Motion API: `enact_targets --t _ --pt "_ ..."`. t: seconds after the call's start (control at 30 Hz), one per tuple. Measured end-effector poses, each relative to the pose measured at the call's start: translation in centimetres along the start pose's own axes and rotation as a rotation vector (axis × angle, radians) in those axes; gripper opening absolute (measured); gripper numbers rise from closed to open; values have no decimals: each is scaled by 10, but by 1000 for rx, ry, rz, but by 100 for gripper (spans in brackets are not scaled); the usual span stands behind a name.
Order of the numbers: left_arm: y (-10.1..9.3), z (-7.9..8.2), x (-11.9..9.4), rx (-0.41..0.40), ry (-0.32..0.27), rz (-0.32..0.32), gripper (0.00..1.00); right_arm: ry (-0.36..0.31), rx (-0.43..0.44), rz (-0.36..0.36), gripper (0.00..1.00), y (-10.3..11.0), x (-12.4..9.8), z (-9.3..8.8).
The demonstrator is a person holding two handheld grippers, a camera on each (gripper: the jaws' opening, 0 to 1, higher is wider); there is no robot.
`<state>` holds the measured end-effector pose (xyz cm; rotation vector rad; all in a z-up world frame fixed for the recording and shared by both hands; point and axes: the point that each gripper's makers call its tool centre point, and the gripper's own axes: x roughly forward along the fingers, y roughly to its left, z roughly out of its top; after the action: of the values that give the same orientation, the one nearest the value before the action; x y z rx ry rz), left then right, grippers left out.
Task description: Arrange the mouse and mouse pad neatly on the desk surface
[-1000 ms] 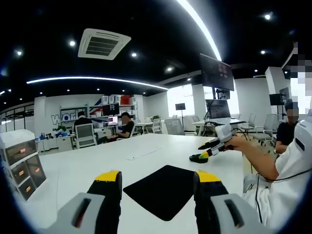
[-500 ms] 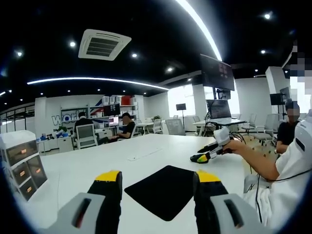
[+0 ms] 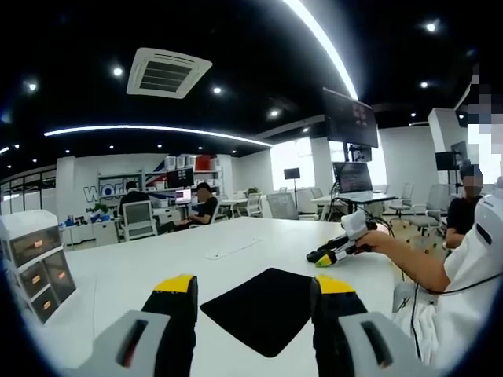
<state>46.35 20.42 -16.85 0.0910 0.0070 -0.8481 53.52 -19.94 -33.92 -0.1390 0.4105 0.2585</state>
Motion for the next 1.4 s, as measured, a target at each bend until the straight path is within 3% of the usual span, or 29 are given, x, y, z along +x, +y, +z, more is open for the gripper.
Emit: enact_targets --t 0.47,0.8,0.9,0.97,1.23,1.3,1.4 --pt "3 0 -1 4 -1 4 58 -24 76 21 63 2 10 -5" --pt "6 4 -3 3 -10 6 57 -53 76 12 64 0 14 -3" --pt "7 3 -3 5 -6 7 57 -61 73 19 60 2 15 -2" --pt "7 4 -3 5 -10 6 57 -64 71 26 51 3 15 -1" --pt "7 4 -3 2 -9 6 57 -80 78 29 50 5 13 -1" --pt "7 3 -2 4 -5 6 57 -95 143 28 49 4 12 2" --pt "6 4 -2 3 -10 4 57 -96 154 27 47 1 11 3"
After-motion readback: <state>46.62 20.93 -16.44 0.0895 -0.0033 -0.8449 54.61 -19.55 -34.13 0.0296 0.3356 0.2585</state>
